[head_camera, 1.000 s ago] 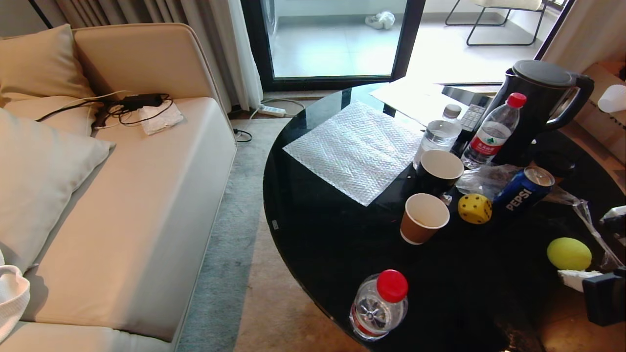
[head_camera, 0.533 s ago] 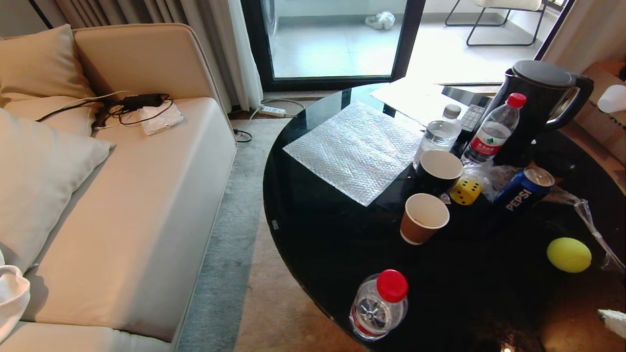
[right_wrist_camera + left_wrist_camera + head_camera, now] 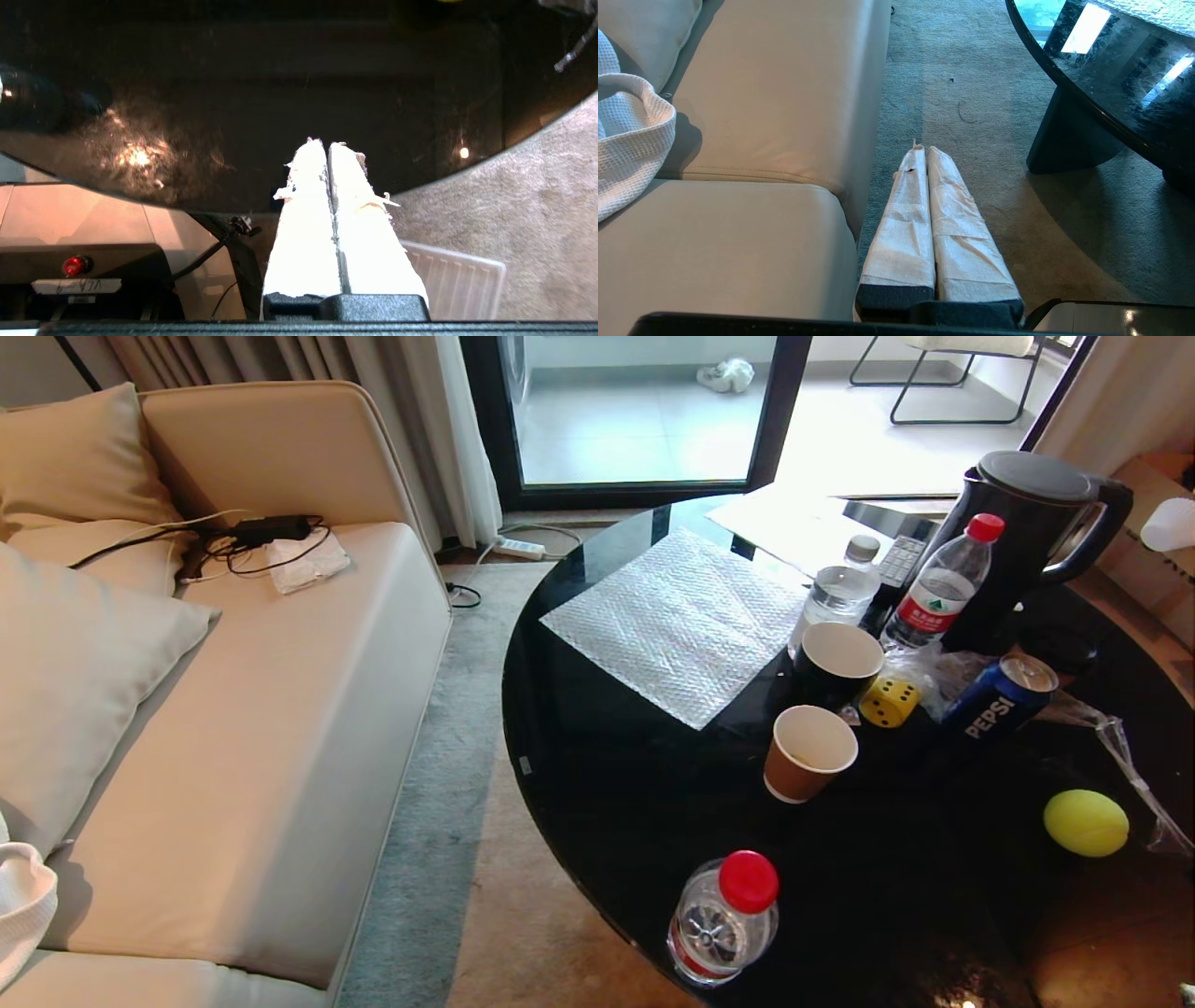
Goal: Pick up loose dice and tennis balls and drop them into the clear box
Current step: Pick up toys out of the box
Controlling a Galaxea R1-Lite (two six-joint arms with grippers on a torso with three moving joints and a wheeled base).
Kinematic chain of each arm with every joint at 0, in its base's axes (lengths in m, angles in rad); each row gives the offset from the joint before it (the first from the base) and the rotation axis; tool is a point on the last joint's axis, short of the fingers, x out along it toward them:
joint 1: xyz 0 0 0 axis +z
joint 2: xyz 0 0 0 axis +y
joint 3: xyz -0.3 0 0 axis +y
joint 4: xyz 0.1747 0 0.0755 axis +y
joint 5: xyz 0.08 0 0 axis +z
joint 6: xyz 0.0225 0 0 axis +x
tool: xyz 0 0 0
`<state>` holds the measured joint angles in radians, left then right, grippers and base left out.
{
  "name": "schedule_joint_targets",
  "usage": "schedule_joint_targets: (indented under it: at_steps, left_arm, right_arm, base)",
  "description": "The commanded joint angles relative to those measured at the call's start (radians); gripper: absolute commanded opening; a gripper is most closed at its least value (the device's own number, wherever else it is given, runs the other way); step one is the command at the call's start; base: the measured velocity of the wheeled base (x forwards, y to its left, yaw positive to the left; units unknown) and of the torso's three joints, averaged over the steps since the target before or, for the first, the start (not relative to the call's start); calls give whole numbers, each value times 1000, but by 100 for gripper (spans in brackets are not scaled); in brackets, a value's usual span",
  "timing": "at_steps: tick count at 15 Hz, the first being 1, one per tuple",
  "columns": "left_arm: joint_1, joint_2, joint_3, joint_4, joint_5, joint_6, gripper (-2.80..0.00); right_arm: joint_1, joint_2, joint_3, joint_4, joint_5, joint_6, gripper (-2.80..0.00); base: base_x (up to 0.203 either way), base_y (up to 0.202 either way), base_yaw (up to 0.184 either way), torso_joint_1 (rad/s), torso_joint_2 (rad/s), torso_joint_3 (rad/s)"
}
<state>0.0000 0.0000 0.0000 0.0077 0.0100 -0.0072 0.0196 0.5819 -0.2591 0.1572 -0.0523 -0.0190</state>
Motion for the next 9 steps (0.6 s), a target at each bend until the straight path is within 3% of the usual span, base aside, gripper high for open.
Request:
schedule_joint_targets:
  at_steps: [1,6,9]
  left_arm:
    - [0,0,2,0,1,0,-280]
    - [0,0,0,0,1,0,-280]
    - [0,0,0,0,1,0,-280]
  right_arm:
    - [0,-103,52,1,2,1,-280]
    - [0,-88,33,-8,3,-1,-280]
    - [-2,147,-89,-49,4,-6,-280]
  base:
    - [0,0,0,0,0,0]
    - [0,0,0,0,0,0]
    - [0,0,0,0,0,0]
